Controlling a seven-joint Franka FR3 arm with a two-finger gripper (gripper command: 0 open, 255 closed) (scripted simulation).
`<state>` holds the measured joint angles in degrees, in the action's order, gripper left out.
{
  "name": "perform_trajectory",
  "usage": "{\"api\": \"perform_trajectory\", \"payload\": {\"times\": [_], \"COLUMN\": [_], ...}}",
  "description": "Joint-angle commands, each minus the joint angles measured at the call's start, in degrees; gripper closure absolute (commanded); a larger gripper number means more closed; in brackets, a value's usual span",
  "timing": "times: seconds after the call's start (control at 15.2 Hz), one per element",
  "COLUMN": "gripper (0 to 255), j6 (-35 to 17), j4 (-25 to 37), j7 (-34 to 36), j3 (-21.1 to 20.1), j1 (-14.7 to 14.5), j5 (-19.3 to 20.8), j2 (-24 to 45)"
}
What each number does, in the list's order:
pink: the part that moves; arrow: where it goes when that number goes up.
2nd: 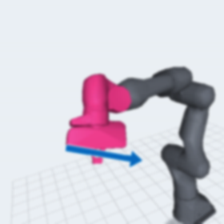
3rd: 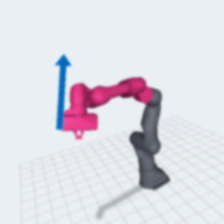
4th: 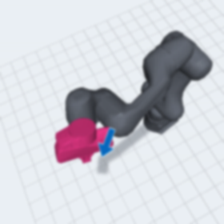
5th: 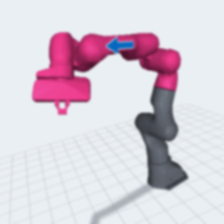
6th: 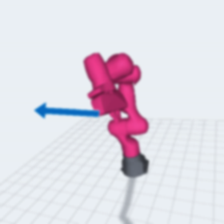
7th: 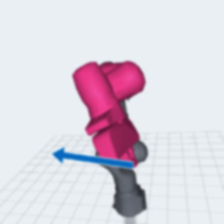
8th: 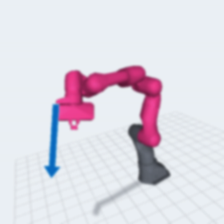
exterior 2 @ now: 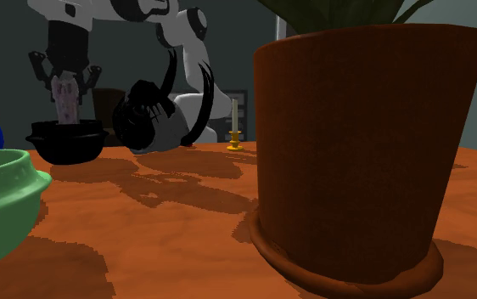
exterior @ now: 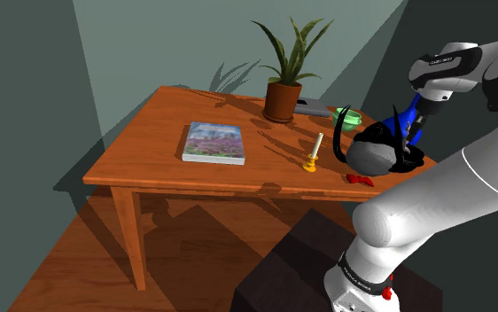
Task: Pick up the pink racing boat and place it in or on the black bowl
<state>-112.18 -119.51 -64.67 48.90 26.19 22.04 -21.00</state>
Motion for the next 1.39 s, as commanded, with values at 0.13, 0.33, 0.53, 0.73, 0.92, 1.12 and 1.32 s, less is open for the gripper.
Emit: {"api": "perform_trajectory", "payload": {"times": [0.13, 0.33, 0.53, 0.73, 0.92, 1.12, 1.32], "gripper": [255, 255, 255, 255, 0, 0, 0], "j6": [-3.1, -5.2, -5.2, -5.2, -5.2, -5.2, -1.2], "j4": [-2.7, -4.3, -4.3, -4.3, -4.3, -4.3, -1.8], "j7": [0.2, 0.3, 0.3, 0.3, 0.3, 0.3, 0.7], "j3": [0.9, 1.6, 1.6, 1.6, 1.6, 1.6, -0.3], "j1": [0.1, 0.0, 0.0, 0.0, 0.0, 0.0, 0.4], "j5": [0.3, 0.4, 0.4, 0.4, 0.4, 0.4, 0.7], "j2": [0.4, 0.9, 0.9, 0.9, 0.9, 0.9, -0.7]}}
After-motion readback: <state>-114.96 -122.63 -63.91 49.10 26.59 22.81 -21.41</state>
